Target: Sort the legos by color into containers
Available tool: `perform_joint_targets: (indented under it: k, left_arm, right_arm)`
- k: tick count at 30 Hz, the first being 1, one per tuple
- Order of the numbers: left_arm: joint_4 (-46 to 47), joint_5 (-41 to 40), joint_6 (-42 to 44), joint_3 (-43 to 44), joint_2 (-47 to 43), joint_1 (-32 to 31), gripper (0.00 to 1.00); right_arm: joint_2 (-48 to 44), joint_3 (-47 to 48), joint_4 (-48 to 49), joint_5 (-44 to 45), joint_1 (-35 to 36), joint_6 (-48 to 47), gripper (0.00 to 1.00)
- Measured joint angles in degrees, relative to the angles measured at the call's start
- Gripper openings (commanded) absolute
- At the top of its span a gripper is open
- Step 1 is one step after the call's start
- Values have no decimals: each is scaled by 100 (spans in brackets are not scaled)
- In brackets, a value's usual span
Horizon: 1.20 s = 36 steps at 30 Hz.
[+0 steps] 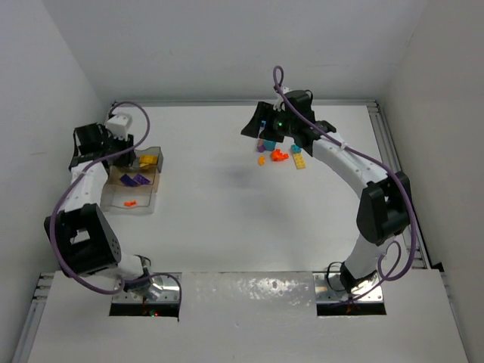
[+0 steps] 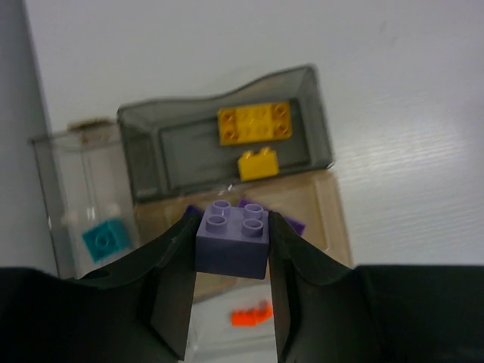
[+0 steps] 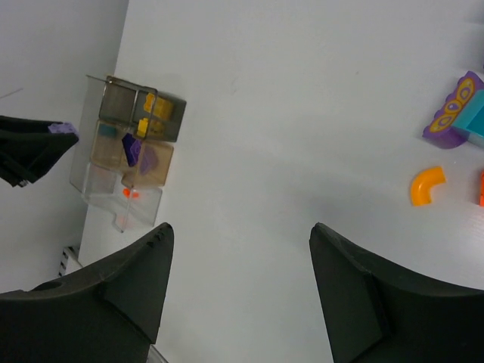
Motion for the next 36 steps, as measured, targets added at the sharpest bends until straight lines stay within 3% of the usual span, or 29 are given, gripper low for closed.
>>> perform_joint_targets:
  k: [4, 7, 9, 17, 21, 22, 23, 24, 25, 27, 29, 32, 34, 35, 36]
  left_arm:
    - [-170, -240, 68, -210, 203, 678, 6]
    - [-184, -374, 181, -179, 647, 881, 20]
    - [-186, -409, 278, -175, 887, 879, 37]
    - [-361, -546, 719, 44, 1086, 868, 62]
    - [-407, -540, 776, 203, 1086, 868, 63]
    - [-439, -514, 776, 299, 1086, 868, 63]
    - [-455, -481, 774, 400, 1088, 868, 63]
    - [-455, -420, 767, 525, 1086, 868, 63]
    - [-435, -350, 752, 632, 1084, 868, 62]
    - [-334, -111, 651, 815, 1045, 868, 60]
    - [-214, 166, 540, 861, 909, 863, 59]
    - [-68, 472, 422, 820, 549, 743, 59]
    - [39, 564, 393, 750, 260, 533, 59]
    - [103, 597, 378, 691, 129, 407, 59]
    - [153, 627, 341, 614, -2, 264, 59]
  right_arm:
    - [4, -24, -39, -2, 11, -11, 71]
    - [4, -22, -83, -2, 9, -68, 71]
    - [4, -22, -153, 4, 7, -120, 71]
    - [4, -22, -367, 96, 7, -341, 72]
    - [4, -22, -420, 164, 7, -433, 72]
    - [4, -22, -431, 173, 2, -457, 68]
    - [4, -11, -461, 177, -20, -511, 61]
    - [7, 7, -503, 175, -37, -577, 34]
    - [11, 39, -562, 173, -57, -603, 20]
    - [46, 146, -726, 157, -168, -704, 9]
    - [181, 330, -911, 120, -380, -765, 29]
    - [553, 728, -1292, 339, -684, -1008, 45]
    - [898, 1060, -1572, 608, -839, -1235, 40]
    - [1091, 1213, -1700, 713, -883, -1338, 30]
    - [1279, 1342, -1814, 791, -892, -1414, 28]
